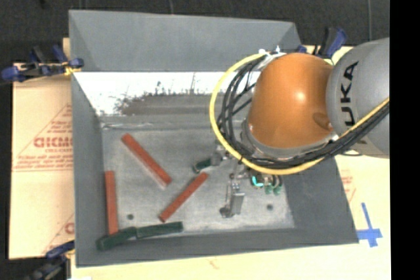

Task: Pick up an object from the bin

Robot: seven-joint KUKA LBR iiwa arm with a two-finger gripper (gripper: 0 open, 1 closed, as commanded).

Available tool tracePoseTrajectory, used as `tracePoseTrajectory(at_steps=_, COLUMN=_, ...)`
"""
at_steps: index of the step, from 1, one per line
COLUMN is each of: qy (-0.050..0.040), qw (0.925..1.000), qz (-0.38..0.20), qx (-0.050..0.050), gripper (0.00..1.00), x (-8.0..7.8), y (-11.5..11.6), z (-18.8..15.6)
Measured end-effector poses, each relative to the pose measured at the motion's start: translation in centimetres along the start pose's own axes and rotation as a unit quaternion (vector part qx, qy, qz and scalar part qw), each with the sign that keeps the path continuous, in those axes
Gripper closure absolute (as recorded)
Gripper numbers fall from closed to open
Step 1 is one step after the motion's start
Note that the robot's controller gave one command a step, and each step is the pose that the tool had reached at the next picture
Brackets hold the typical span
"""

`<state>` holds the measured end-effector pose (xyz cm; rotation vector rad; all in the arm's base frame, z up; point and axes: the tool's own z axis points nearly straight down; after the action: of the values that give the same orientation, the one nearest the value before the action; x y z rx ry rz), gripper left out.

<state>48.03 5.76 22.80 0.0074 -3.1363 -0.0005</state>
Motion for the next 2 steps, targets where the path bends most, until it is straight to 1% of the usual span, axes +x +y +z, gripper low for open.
tracePoseTrajectory(at_steps=1, qy=-0.0041, qw=1.0000, qz=0.001, qx=0.000, gripper=0.00, x=-0.2, y=0.0, z=-0.4)
tracePoseTrajectory(at_steps=2, qy=-0.0065, qw=0.9989, qz=-0.047, qx=0.000, gripper=0.00, x=-1.4, y=0.6, z=3.9)
